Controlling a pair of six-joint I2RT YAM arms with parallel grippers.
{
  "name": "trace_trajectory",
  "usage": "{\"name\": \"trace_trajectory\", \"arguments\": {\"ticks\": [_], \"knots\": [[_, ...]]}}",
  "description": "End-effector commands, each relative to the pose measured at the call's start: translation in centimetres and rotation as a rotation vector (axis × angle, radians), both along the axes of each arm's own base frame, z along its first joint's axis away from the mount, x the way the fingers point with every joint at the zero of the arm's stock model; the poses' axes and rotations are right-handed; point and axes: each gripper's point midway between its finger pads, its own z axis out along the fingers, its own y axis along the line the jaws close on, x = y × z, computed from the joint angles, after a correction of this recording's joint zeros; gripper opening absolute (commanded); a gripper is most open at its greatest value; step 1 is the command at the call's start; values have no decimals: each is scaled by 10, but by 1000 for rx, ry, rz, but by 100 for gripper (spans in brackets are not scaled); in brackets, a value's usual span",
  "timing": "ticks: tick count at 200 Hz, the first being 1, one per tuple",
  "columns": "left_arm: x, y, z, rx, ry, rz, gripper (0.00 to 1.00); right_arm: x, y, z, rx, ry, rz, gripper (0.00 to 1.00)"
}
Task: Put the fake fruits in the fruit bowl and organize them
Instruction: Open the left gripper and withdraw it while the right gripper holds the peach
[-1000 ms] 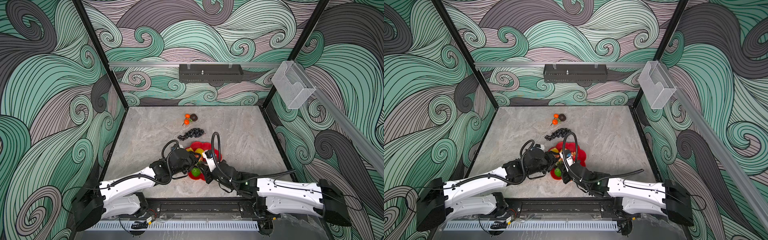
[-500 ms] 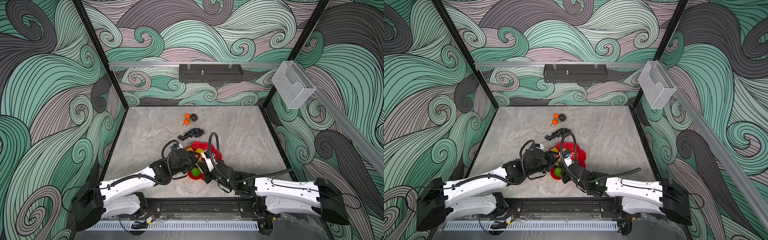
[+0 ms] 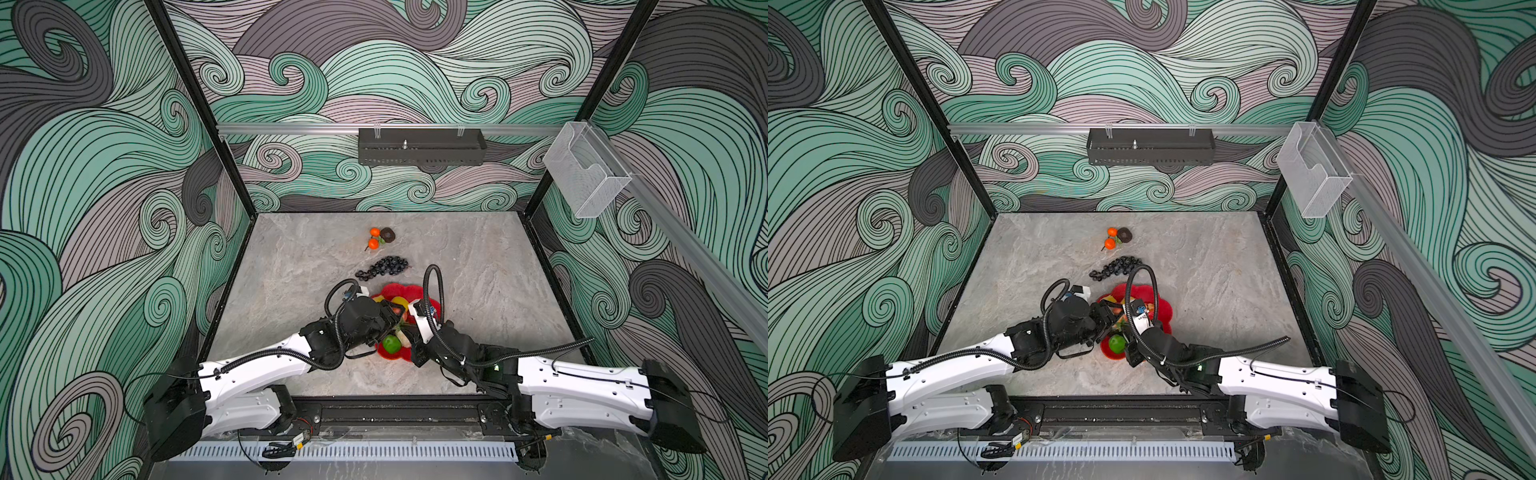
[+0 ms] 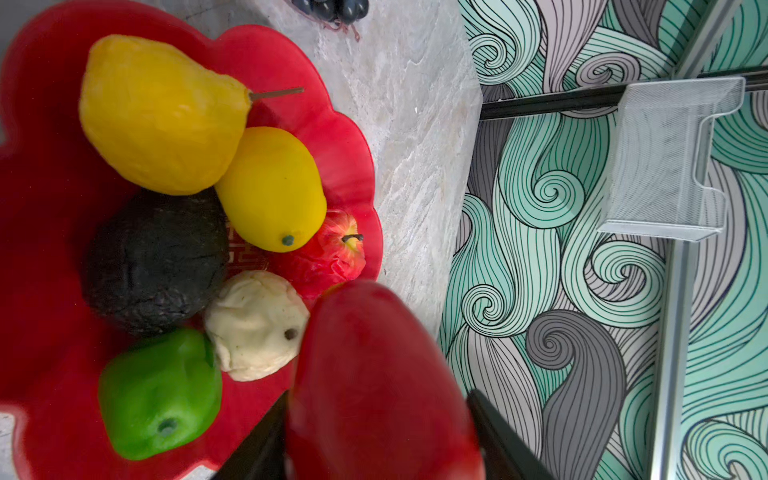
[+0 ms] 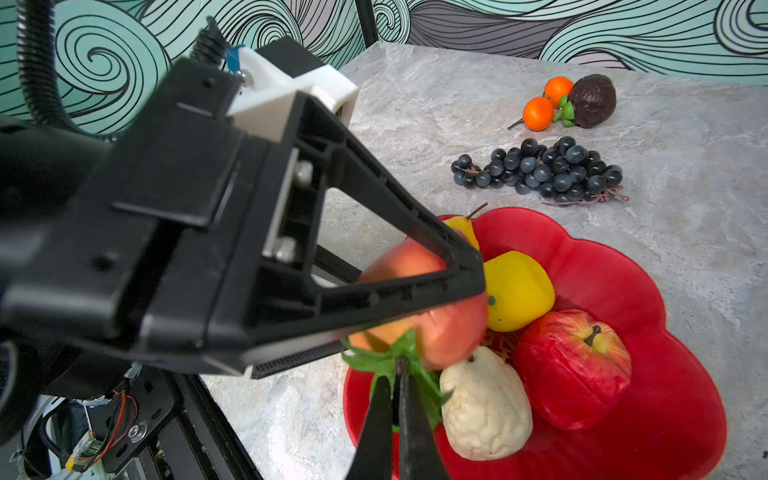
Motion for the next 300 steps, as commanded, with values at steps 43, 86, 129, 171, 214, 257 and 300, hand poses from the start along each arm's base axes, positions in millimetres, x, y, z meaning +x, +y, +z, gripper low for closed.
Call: {"name": "trace_trajectory", "arguments": {"ticks": [43,86,129,171,214,257,300], "knots": [[0,6,29,65,-130,-48,88,3,-26,33,15,-28,-64,0],[2,55,67,240,-399,-24,94,-5,-61,32,-64,-1,-77,0],[-1,142,88,580,-629,93,96,-14,-95,15,-157,81,-92,0],[-8,193,73,767,-729,176,98,-25,-104,-18,-168,253,-124,0],[-9,217,54,899,-760,216,98,-33,-96,-38,-88,425,-166,0],[-8,227,36,1043,-758,196,98,-28,-97,-53,-41,562,-273,0],[-7,225,22,1079,-764,173,99,-25,-97,-63,-22,654,-344,0]]}}
